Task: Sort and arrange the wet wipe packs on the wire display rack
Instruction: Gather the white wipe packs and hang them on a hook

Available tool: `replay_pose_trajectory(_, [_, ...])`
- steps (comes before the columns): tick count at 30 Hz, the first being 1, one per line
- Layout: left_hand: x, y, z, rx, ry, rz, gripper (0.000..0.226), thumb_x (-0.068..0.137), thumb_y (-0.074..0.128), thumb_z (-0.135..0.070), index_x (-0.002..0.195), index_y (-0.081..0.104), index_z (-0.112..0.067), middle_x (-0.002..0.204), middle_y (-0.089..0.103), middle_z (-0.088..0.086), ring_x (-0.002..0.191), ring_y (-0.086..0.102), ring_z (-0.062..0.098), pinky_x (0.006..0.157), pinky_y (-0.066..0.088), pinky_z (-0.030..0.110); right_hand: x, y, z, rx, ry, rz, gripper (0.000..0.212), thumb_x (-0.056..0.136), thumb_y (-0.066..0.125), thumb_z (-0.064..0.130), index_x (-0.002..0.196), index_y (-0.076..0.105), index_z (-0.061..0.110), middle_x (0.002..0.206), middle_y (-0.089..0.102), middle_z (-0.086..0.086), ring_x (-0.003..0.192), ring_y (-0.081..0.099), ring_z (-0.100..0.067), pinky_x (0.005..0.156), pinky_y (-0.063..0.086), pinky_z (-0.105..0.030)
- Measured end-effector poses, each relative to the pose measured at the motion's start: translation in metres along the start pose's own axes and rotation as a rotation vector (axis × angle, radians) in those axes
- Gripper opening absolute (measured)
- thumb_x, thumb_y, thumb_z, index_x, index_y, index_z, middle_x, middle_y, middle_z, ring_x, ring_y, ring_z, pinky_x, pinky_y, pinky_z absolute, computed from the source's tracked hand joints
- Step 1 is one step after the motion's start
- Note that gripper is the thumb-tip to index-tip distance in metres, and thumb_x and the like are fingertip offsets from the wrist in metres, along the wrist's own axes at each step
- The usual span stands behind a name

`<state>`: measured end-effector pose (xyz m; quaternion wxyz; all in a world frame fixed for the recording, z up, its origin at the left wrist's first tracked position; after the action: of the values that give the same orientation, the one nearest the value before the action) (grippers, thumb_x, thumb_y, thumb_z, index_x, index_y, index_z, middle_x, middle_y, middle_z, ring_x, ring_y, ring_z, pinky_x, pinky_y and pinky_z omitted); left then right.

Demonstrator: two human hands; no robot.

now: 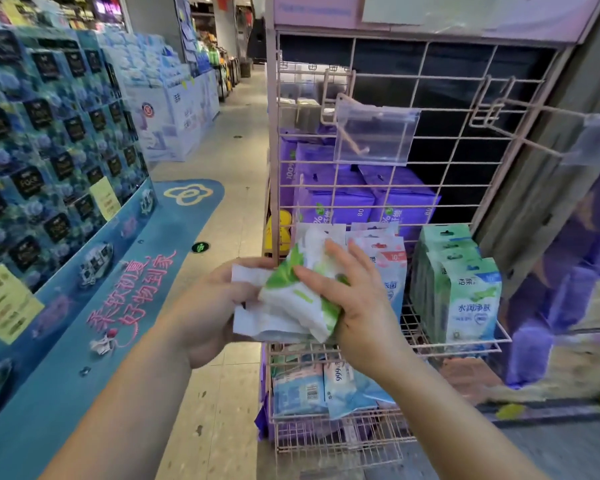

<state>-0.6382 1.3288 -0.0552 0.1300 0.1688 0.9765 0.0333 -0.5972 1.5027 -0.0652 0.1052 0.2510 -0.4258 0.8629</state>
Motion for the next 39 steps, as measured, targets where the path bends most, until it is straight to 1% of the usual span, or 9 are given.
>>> replay_pose_trajectory(5, [-0.004,0.017,0.03,-0.274,-0.129,0.124,0.033,0.082,0.064,-0.037,0.099,0.07,-0.009,0.11,0.07,0.021,0.103,0.066,0.04,0.096,0.046,0.061,-0.005,0.003,-0.014,0.014,-0.089,0.19,0.069,0.085,0.07,0.016,0.118,0.044,0.071,0.154,0.0,0.028,0.149,-0.007,-0.011,0.113,0.008,-0.027])
replay_pose_trajectory(9, [-0.002,0.022,0.034,-0.093,0.007,0.051,0.06,0.066,0.083,-0.014,0.119,0.057,-0.005,0.103,0.073,0.018,0.094,0.07,0.035,0.084,0.056,0.046,-0.004,0.0,-0.01,-0.007,-0.16,0.191,0.077,0.091,0.05,0.0,0.137,0.029,0.059,0.158,0.006,0.013,0.146,-0.005,0.003,0.114,0.001,-0.013])
replay_pose_trajectory(12, [-0.003,0.013,0.037,-0.092,0.048,0.02,0.062,0.062,0.083,-0.007,0.118,0.055,-0.009,0.102,0.074,0.015,0.091,0.071,0.033,0.077,0.058,0.04,-0.007,-0.028,-0.021,0.406,0.24,-0.014,0.056,0.098,0.047,0.015,0.137,0.031,0.052,0.146,0.037,0.019,0.132,0.032,0.014,0.101,0.03,0.001])
replay_pose_trajectory(15, [-0.005,0.019,0.035,-0.081,0.098,0.09,0.056,0.064,0.076,-0.007,0.116,0.057,-0.012,0.107,0.073,0.015,0.096,0.07,0.034,0.081,0.057,0.042,-0.009,-0.029,-0.027,0.673,0.461,0.232,0.05,0.08,0.07,0.043,0.125,0.05,0.04,0.122,0.063,0.016,0.109,0.06,0.004,0.089,0.049,-0.014])
replay_pose_trajectory(17, [-0.005,0.029,0.039,-0.05,0.113,0.133,0.056,0.063,0.078,-0.008,0.115,0.058,-0.012,0.107,0.073,0.013,0.095,0.07,0.03,0.078,0.058,0.038,-0.014,-0.025,-0.031,0.697,0.487,0.418,0.055,0.071,0.081,0.034,0.12,0.057,0.028,0.113,0.072,0.008,0.105,0.068,-0.009,0.091,0.055,-0.032])
replay_pose_trajectory(22, [-0.006,0.054,0.042,0.102,0.068,0.296,0.04,0.07,0.08,-0.028,0.107,0.067,-0.021,0.107,0.071,0.002,0.093,0.067,0.018,0.073,0.054,0.03,-0.036,-0.036,-0.045,0.866,0.558,0.562,0.045,0.067,0.075,0.012,0.111,0.067,0.002,0.109,0.075,-0.007,0.1,0.071,-0.02,0.081,0.056,-0.027])
replay_pose_trajectory(28, [0.067,0.025,0.01,0.57,0.246,-0.282,0.026,0.083,0.071,-0.026,0.105,0.065,-0.015,0.1,0.068,-0.004,0.094,0.062,0.017,0.076,0.045,0.027,-0.069,-0.059,-0.077,0.997,0.694,0.308,0.08,0.02,0.098,0.035,0.089,0.076,0.001,0.099,0.075,-0.019,0.087,0.074,-0.028,0.064,0.059,-0.027])
replay_pose_trajectory(33, [0.105,0.038,0.025,0.981,0.26,-0.397,0.045,0.068,0.075,-0.049,0.103,0.06,-0.024,0.101,0.07,-0.002,0.094,0.064,0.025,0.078,0.054,0.04,-0.075,-0.085,-0.082,0.931,0.632,0.261,0.082,0.02,0.096,0.044,0.091,0.076,0.006,0.097,0.076,-0.017,0.086,0.074,-0.025,0.064,0.058,-0.024])
replay_pose_trajectory(39, [0.11,0.038,0.025,0.95,0.309,-0.407,0.035,0.074,0.075,-0.04,0.103,0.064,-0.023,0.103,0.07,0.002,0.095,0.064,0.027,0.077,0.053,0.039,-0.081,-0.087,-0.08,0.922,0.628,0.295,0.081,0.018,0.096,0.044,0.088,0.078,0.007,0.094,0.076,-0.016,0.082,0.074,-0.022,0.063,0.057,-0.022])
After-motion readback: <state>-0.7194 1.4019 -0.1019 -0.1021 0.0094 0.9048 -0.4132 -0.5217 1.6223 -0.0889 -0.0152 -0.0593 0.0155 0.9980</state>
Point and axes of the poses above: each hand's wrist, its own x-axis towards the middle knuckle, its own y-axis out of the palm, z = x × y, the point moved 5 cm from there along x, towards the middle knuckle
